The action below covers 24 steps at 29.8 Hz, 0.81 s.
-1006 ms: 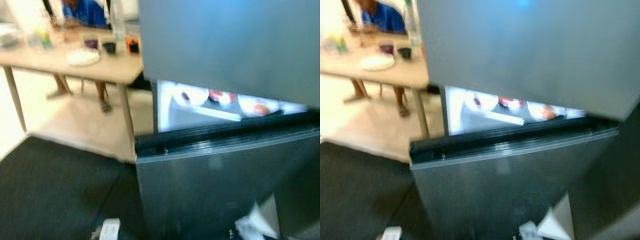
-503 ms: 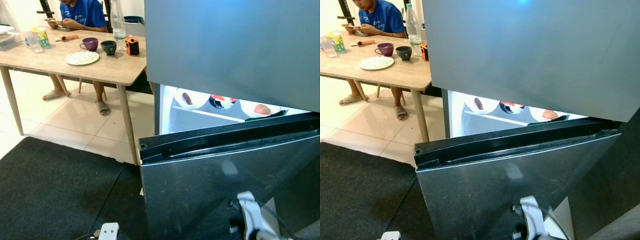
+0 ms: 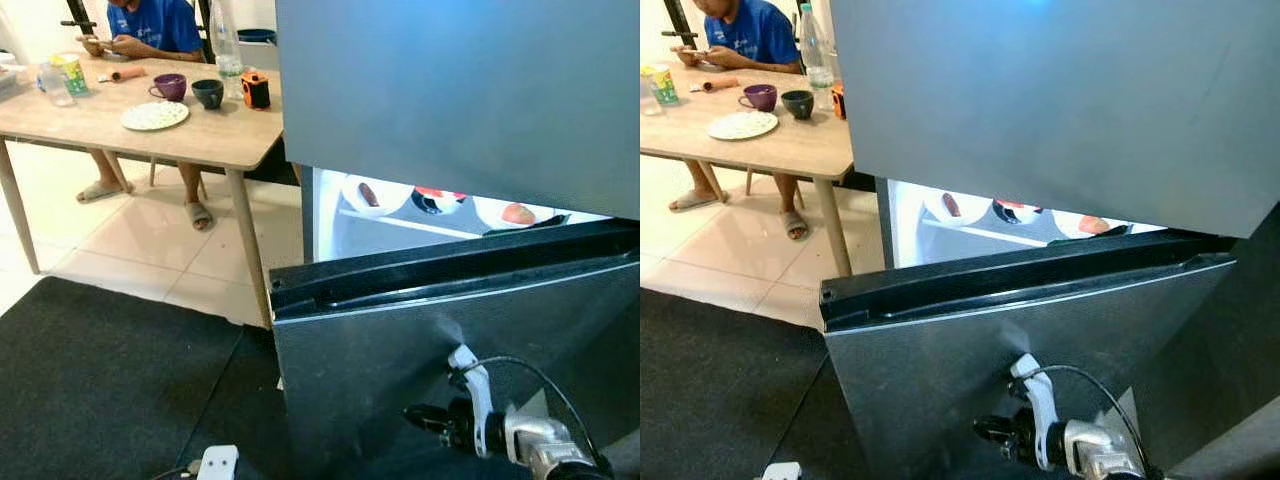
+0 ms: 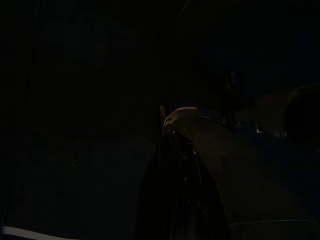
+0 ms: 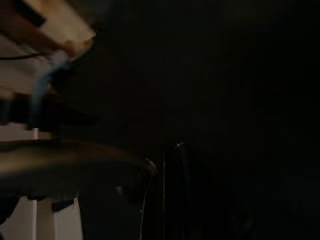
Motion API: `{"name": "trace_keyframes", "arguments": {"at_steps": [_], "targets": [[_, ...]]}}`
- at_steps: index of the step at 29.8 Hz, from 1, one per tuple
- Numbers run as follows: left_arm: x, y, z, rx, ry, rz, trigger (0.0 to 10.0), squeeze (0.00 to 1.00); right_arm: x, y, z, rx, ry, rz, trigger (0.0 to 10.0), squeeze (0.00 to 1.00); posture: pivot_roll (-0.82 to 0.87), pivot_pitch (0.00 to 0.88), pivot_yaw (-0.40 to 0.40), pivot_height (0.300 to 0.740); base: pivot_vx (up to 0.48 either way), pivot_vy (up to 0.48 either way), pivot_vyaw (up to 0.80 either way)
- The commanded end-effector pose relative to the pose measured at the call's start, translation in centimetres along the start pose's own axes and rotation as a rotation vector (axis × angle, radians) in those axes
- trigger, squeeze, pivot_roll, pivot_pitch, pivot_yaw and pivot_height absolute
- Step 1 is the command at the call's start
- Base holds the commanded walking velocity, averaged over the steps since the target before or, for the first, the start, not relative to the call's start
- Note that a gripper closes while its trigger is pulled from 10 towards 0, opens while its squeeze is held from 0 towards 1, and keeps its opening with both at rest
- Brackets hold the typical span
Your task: Restocking fridge
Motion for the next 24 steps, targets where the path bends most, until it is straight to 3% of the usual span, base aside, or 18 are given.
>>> {"name": "trace_keyframes", "arguments": {"at_steps": [1, 4, 6, 7, 9, 10, 12, 14, 19, 22, 24], "targets": [[-0.1, -0.5, -0.1, 0.007, 0.003, -0.018, 10.0, 0.0, 0.8, 2.5, 0.6, -0.09, -0.003, 0.047, 10.0, 0.0, -0.08, 0.034, -0.028, 0.74, 0.0, 0.0, 0.0], [-0.1, -0.4, -0.1, 0.006, 0.003, -0.017, 10.0, 0.0, 2.1, 7.3, 2.4, -0.271, -0.19, 0.123, 10.0, 0.0, -0.07, 0.037, -0.029, 0.74, 0.0, 0.0, 0.0], [-0.1, -0.4, -0.1, 0.004, 0.003, -0.016, 10.0, 0.0, 2.5, 9.7, 3.2, -0.346, -0.298, 0.16, 10.0, 0.0, -0.07, 0.037, -0.029, 0.74, 0.0, 0.0, 0.0], [-0.1, -0.4, -0.1, 0.004, 0.003, -0.016, 10.0, 0.0, 2.5, 9.7, 3.2, -0.346, -0.298, 0.16, 10.0, 0.0, -0.07, 0.037, -0.029, 0.74, 0.0, 0.0, 0.0], [-0.1, -0.5, -0.1, 0.003, 0.004, -0.016, 10.0, 0.0, 2.8, 12.4, 3.9, -0.407, -0.406, 0.205, 10.0, 0.0, -0.07, 0.042, -0.028, 0.74, 0.0, 0.0, 0.0], [-0.1, -0.5, -0.1, 0.003, 0.004, -0.016, 10.0, 0.0, 2.8, 12.4, 3.9, -0.407, -0.406, 0.205, 10.0, 0.0, -0.07, 0.042, -0.028, 0.74, 0.0, 0.0, 0.0], [-0.1, -0.5, -0.1, 0.002, 0.004, -0.018, 10.0, 0.0, 2.9, 15.3, 4.6, -0.478, -0.54, 0.23, 10.0, 0.0, -0.07, 0.042, -0.028, 0.74, 0.0, 0.0, 0.0], [-0.1, -0.5, -0.1, 0.0, 0.003, -0.018, 10.0, 0.0, 3.2, 16.1, 4.5, -0.48, -0.543, 0.255, 10.0, 0.0, -0.07, 0.042, -0.028, 0.74, 0.0, 0.0, 0.0], [-0.1, -0.5, -0.2, -0.004, 0.003, -0.015, 10.0, 0.0, 4.0, 14.6, 3.8, -0.47, -0.471, 0.217, 10.0, 0.0, -0.06, 0.044, -0.031, 0.74, 0.0, 0.0, 0.0], [-0.1, -0.5, -0.2, -0.006, 0.001, -0.014, 10.0, 0.0, 4.8, 9.3, 2.7, -0.465, -0.38, 0.031, 10.0, 0.0, -0.06, 0.044, -0.031, 0.74, 0.0, 0.0, 0.0], [-0.1, -0.5, -0.1, -0.005, -0.001, -0.016, 10.0, 0.0, 3.8, 3.6, 2.5, -0.372, -0.438, -0.157, 10.0, 0.0, -0.06, 0.044, -0.031, 0.74, 0.0, 0.0, 0.0]]}}
Point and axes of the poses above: a point about 5 cm out from each wrist's last joint towards the gripper, its own x axis pointing out of the wrist towards the gripper, its own y axis along the axis of the wrist's last joint, z = x × y, the point moved 1 cm from there along x, pointing out of the wrist towards the gripper, and after that the axes turned 8 degrees about -x, right-handed, at the moved point
